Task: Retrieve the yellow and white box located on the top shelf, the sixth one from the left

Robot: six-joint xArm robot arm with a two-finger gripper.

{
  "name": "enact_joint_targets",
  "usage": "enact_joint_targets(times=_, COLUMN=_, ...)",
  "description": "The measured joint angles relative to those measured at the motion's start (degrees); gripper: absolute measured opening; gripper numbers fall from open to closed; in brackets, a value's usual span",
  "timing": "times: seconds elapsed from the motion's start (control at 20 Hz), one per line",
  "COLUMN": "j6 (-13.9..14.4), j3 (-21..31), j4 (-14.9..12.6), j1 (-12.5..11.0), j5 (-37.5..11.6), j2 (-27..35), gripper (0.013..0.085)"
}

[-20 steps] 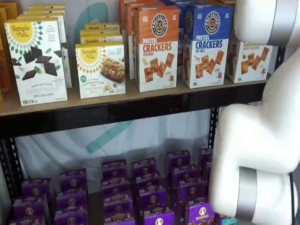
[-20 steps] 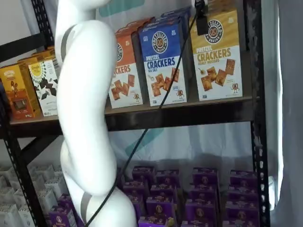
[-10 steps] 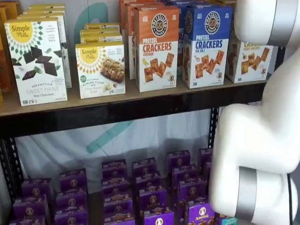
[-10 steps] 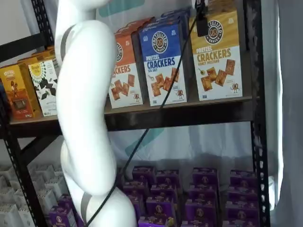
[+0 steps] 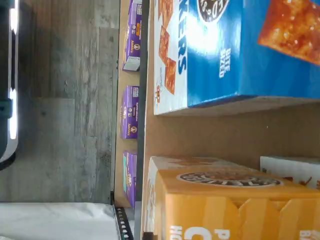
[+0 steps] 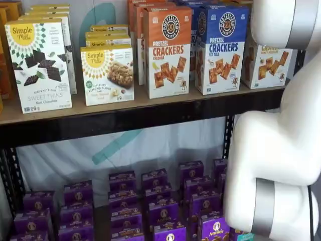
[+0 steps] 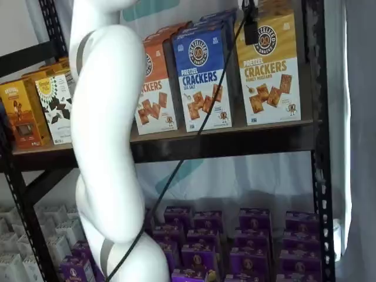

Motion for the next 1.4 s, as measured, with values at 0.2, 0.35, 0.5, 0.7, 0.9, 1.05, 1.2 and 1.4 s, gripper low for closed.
enact_joint_targets(times=0.2, j6=-0.06, j3=-0.33, j4=0.16, j1=-0.15, j5=0.26, j2=0.14, gripper=0.0690)
enact_joint_targets(times=0.35, j6=-0.14, j3=-0.35, j4=0.22, j1=-0.26, j5=0.30, j2=0.10, gripper=0.0650)
enact_joint_targets(times=0.5, j6=-0.18, j3=-0.80, j4=0.59, j1=-0.49, j5=0.67, j2=0.31, gripper=0.0610)
enact_joint_targets(times=0.7, j6=-0.30, j3=-1.39, j4=0.69, j1=-0.69, j5=1.02, j2=0.56, gripper=0.0610)
enact_joint_targets(times=0.9, j6=-0.46, j3=-1.54, j4=0.73, j1=-0.87, j5=1.09, j2=0.59, gripper=0.0570)
enact_joint_targets(times=1.05, j6=-0.56, j3=-1.76, j4=1.20, j1=-1.19, j5=1.33, j2=0.48, gripper=0.0570)
enact_joint_targets(times=1.2, j6=-0.58, j3=-3.11, j4=1.45, j1=-1.56, j5=3.18, j2=0.75, gripper=0.0570)
enact_joint_targets(times=1.4, j6=-1.24, j3=-1.29, j4=1.45, j1=-2.22, j5=3.16, j2=-1.66, gripper=0.0570)
